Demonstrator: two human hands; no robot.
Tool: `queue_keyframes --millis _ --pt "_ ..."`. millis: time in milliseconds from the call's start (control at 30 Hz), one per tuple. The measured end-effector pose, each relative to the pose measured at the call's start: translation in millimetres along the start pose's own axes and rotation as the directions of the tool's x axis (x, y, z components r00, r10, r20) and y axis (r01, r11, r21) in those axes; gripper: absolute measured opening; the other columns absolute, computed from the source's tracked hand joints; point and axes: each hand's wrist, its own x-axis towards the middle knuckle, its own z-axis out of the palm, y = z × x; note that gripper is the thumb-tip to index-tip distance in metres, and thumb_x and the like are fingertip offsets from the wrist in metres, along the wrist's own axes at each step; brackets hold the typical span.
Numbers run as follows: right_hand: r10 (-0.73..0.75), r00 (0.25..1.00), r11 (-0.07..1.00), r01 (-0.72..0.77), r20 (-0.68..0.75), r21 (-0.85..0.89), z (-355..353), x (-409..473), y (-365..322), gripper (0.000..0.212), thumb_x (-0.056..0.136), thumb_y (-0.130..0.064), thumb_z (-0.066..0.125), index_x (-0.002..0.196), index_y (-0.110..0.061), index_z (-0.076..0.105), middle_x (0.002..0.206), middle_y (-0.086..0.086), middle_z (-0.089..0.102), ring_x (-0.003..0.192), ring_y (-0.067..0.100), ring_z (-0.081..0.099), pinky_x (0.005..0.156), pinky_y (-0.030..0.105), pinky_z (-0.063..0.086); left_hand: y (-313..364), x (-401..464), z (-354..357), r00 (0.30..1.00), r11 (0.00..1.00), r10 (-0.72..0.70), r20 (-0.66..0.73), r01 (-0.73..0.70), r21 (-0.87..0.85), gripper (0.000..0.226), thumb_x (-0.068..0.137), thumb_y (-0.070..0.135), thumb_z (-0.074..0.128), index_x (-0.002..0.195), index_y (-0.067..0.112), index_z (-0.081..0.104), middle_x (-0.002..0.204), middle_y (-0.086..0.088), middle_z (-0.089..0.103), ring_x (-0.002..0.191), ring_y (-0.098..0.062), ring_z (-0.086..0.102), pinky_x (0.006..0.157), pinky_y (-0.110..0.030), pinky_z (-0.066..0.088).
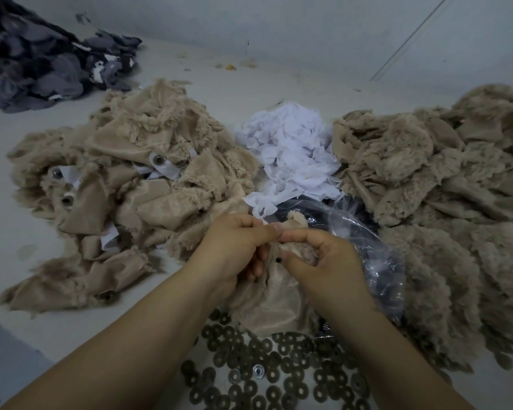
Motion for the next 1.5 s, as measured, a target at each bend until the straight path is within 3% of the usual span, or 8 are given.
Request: queue_keyframes --millis 267,433,633,800,967,1167,1300,1500 --pt "0.008 1.000 0.999 -0.007 -0.029 0.031 -3 1 -3 0.041 0.080 -0.010 0.081 0.111 -0.034 0.067 0.099 -0.018 0.072 0.091 -0.007 0.067 0.080 0.016 0.055 14 -9 -6 0.940 0.922 0.336 0.054 -0.340 0.187 0.029 0.085 0.004 0.066 0.062 0.001 0.049 0.061 -0.010 0.044 0.057 -0.021 0.039 0.056 -0.033 0.035" --pt "-0.150 0.979 0.984 0.162 0.138 -0.081 -8 3 -4 0.085 0.083 -0.008 0.075 0.139 -0.059 0.037 0.079 -0.001 0.069 0.060 0.006 0.058 0.055 0.013 0.047 23 -15 -11 0.922 0.918 0.240 0.305 -0.318 0.237 0.024 0.072 0.008 0.059 0.057 -0.001 0.043 0.062 -0.022 0.038 0.059 -0.033 0.033 0.062 -0.042 0.029" --pt "-0.032 0.985 0.988 0.057 0.171 -0.140 -7 10 1 0.043 0.084 -0.003 0.072 0.121 -0.024 0.070 0.104 -0.005 0.075 0.097 0.012 0.071 0.089 0.037 0.057 22 -15 -10 0.896 0.945 0.255 0.364 -0.311 0.102 0.031 0.082 0.009 0.061 0.060 -0.009 0.047 0.066 -0.022 0.045 0.068 -0.029 0.047 0.064 -0.030 0.041" --pt "0.072 0.986 0.989 -0.051 0.149 -0.139 -11 14 4 0.027 0.085 -0.006 0.073 0.109 -0.018 0.075 0.084 -0.017 0.072 0.075 -0.013 0.065 0.065 0.005 0.047 33 -15 -15 0.866 0.945 0.283 0.411 -0.180 -0.272 0.019 0.074 -0.002 0.051 0.055 0.003 0.052 0.073 -0.016 0.055 0.063 -0.025 0.051 0.054 -0.030 0.040" --pt "0.120 0.987 0.992 -0.123 0.104 0.018 -8 11 7 0.042 0.078 -0.006 0.081 0.112 -0.025 0.065 0.104 -0.014 0.071 0.092 -0.007 0.067 0.073 0.010 0.054 30 -17 -11 0.857 0.932 0.280 0.433 -0.134 -0.338 0.018 0.082 0.007 0.058 0.067 0.005 0.066 0.073 -0.017 0.056 0.065 -0.026 0.053 0.055 -0.031 0.045" --pt "0.062 0.961 0.890 -0.175 0.269 0.421 -6 11 9 0.012 0.078 -0.019 0.072 0.080 -0.009 0.067 0.067 0.013 0.068 0.066 0.033 0.069 0.069 0.047 0.058 23 -26 3 0.858 0.969 0.193 0.477 -0.091 -0.229 0.013 0.084 0.011 0.065 0.077 0.005 0.074 0.060 -0.011 0.057 0.045 -0.017 0.053 0.039 -0.023 0.046" --pt "0.190 0.950 0.870 -0.279 0.247 0.407 -3 11 11 0.004 0.061 -0.022 0.067 0.058 -0.022 0.065 0.078 0.017 0.065 0.079 0.036 0.063 0.082 0.063 0.054 30 -37 5 0.684 0.950 0.183 0.706 0.063 -0.307 0.013 0.094 0.013 0.062 0.095 0.004 0.072 0.063 -0.008 0.063 0.047 -0.016 0.061 0.042 -0.023 0.051" --pt "0.140 0.966 0.894 -0.217 0.216 0.391 -5 8 4 0.015 0.072 -0.024 0.069 0.083 -0.014 0.071 0.071 0.015 0.073 0.067 0.024 0.071 0.066 0.044 0.062 20 -25 9 0.919 0.991 0.070 0.389 -0.109 0.080 0.017 0.091 0.005 0.066 0.074 0.006 0.068 0.053 -0.017 0.060 0.033 -0.020 0.051 0.033 -0.021 0.041"
